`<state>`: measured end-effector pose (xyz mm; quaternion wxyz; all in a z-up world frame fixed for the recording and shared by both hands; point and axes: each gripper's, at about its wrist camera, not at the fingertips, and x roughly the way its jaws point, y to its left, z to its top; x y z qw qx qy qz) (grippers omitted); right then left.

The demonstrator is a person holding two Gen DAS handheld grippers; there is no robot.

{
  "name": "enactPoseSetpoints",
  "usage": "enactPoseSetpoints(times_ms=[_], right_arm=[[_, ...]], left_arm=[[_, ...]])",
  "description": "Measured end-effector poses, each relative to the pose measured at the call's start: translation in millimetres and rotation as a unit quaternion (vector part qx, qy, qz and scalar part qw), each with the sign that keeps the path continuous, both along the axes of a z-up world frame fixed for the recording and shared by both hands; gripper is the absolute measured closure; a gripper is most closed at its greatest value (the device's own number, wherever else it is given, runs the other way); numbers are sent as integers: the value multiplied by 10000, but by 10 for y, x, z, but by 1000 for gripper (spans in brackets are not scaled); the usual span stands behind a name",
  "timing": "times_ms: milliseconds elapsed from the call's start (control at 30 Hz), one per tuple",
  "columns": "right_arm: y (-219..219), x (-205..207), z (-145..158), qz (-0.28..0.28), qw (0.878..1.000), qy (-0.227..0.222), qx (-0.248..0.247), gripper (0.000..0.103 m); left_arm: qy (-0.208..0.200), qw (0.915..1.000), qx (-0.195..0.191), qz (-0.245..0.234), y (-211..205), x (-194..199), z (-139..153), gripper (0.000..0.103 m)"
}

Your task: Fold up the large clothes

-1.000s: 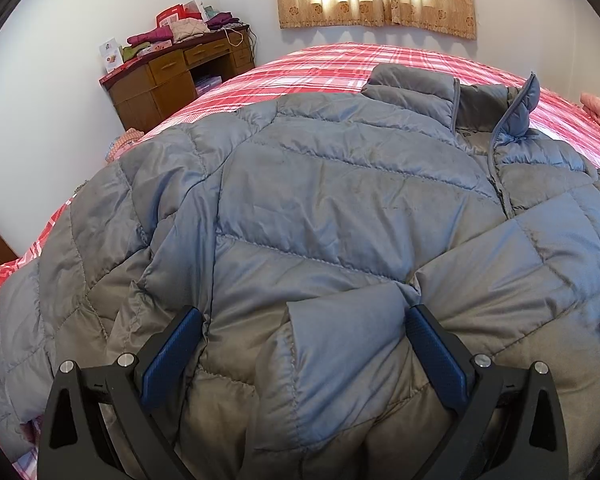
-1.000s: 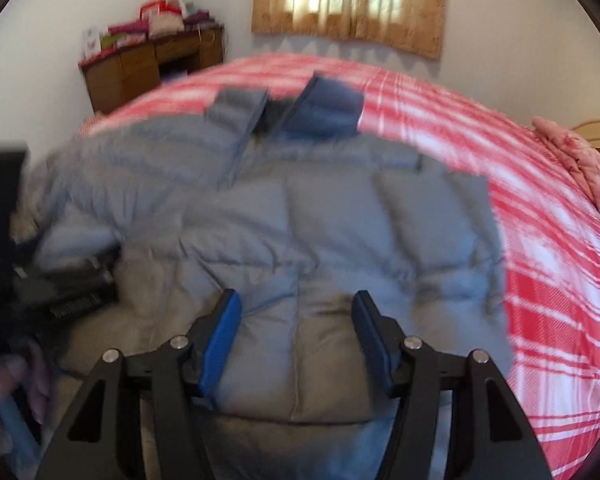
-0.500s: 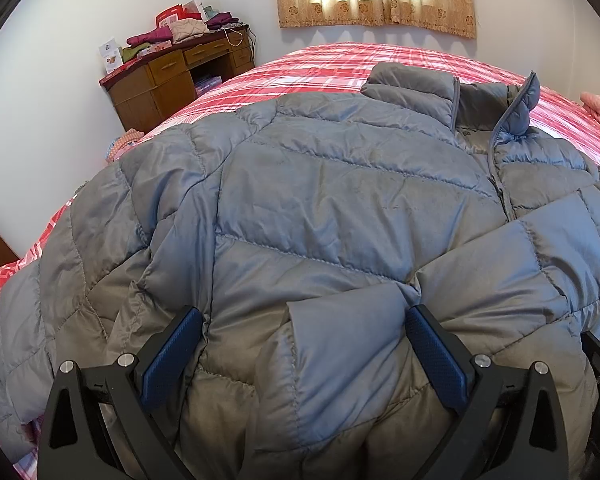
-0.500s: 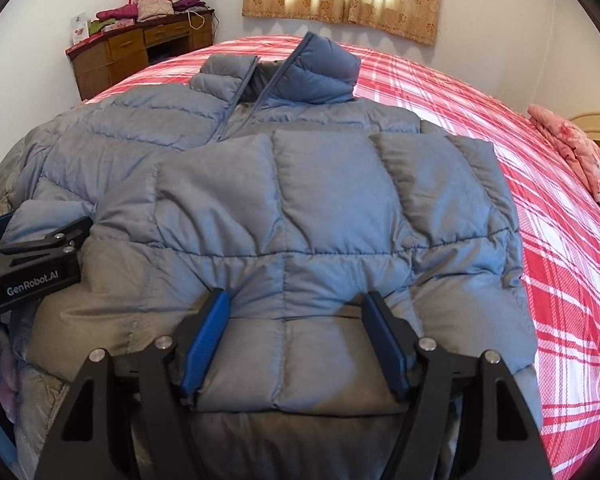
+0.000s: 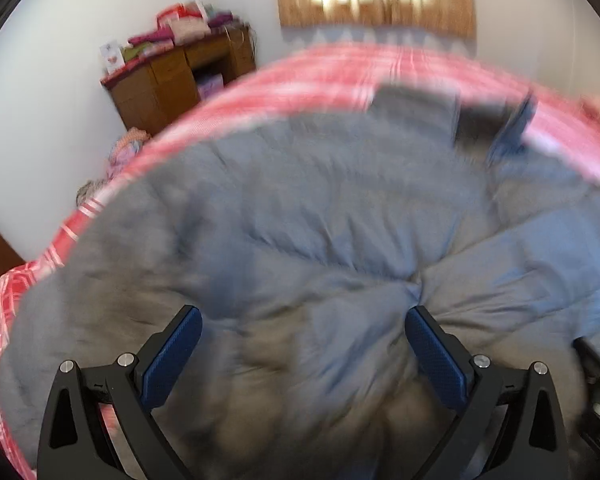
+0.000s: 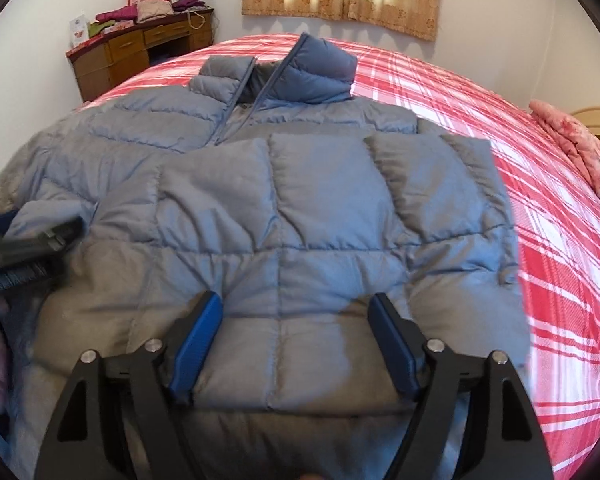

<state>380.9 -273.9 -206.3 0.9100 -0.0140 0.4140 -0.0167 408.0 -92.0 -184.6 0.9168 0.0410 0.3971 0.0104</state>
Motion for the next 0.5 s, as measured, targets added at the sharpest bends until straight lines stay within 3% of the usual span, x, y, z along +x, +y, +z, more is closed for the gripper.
enactPoseSetpoints(times_ms=[67, 200, 333, 433, 500], right_arm=[[-65, -220, 119, -102, 9997, -200, 95, 22], [-48, -637, 189, 34, 9995, -240, 191, 17], [93, -983, 154, 270, 9991, -317, -88, 17], [205, -1153, 115, 379, 9985, -353, -177, 17], [270, -1198, 103, 472, 9981, -384, -124, 17]], left_arm=[[-407, 9984, -107, -377, 214, -287, 339, 1], [-766, 9962, 409, -53, 936, -705, 495, 1], [-425, 9921, 777, 891, 1925, -889, 253, 1], [52, 9866, 449, 1569, 2619, -1036, 21, 1], [220, 9841, 45, 1762, 2898, -1124, -90, 1]])
